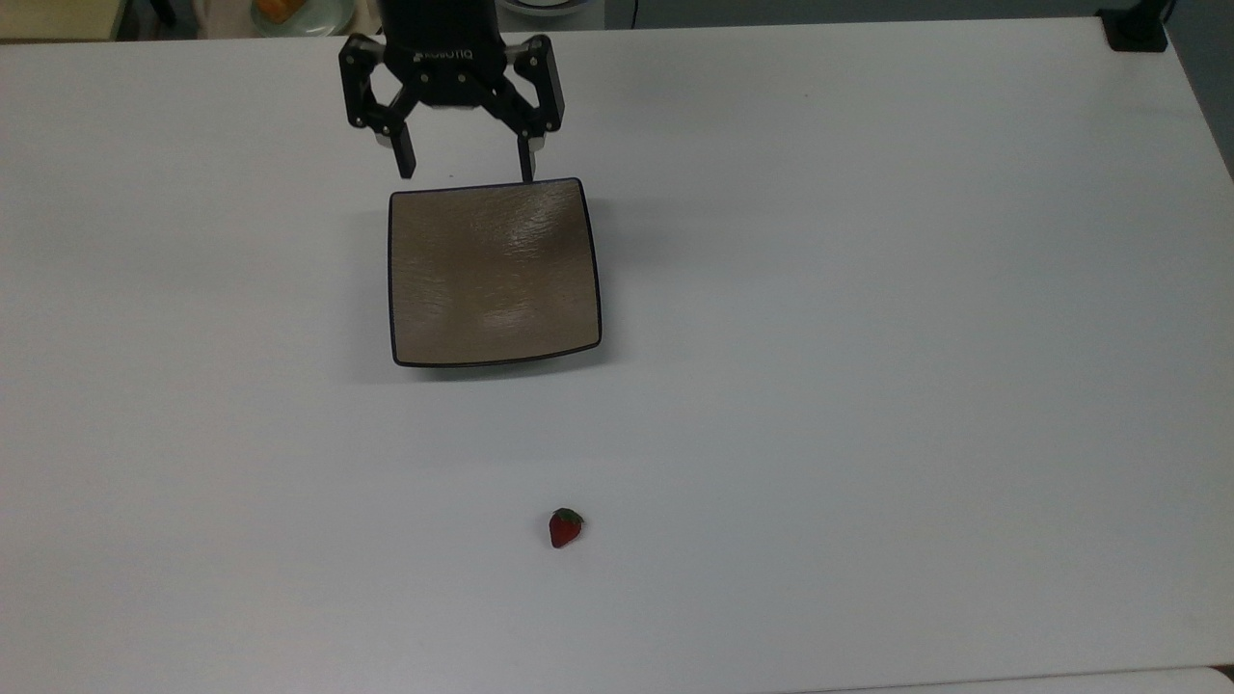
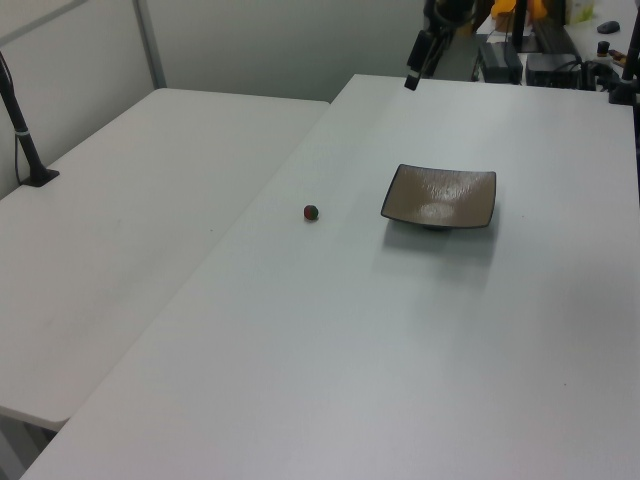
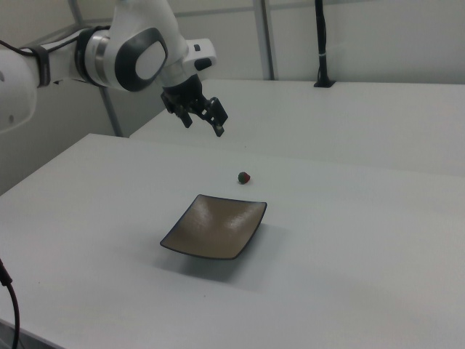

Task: Strawberries on a ceramic plate
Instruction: 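Move the open gripper forward over the dark square plate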

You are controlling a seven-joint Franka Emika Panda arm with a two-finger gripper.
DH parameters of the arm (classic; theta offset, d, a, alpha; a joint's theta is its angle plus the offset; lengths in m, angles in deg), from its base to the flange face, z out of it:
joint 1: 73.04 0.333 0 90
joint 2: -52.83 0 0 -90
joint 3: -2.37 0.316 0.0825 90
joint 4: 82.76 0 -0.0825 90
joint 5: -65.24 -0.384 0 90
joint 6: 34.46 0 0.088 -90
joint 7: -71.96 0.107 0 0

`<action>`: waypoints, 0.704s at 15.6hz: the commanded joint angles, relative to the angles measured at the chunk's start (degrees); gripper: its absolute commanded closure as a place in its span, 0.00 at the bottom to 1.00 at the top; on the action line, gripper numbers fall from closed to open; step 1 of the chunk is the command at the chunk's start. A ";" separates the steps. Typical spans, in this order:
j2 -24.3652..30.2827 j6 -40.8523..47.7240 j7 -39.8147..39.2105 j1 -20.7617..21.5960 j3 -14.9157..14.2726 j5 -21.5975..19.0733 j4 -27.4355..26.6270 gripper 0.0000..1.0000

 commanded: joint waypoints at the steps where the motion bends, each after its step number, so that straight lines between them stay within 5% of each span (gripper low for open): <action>1: -4.12 -6.57 0.66 1.13 -0.79 0.92 0.72 0.00; 6: -9.13 -15.53 0.40 1.13 -0.53 0.92 0.90 0.00; 11: -18.27 -19.07 0.84 1.22 -0.53 0.92 8.45 0.00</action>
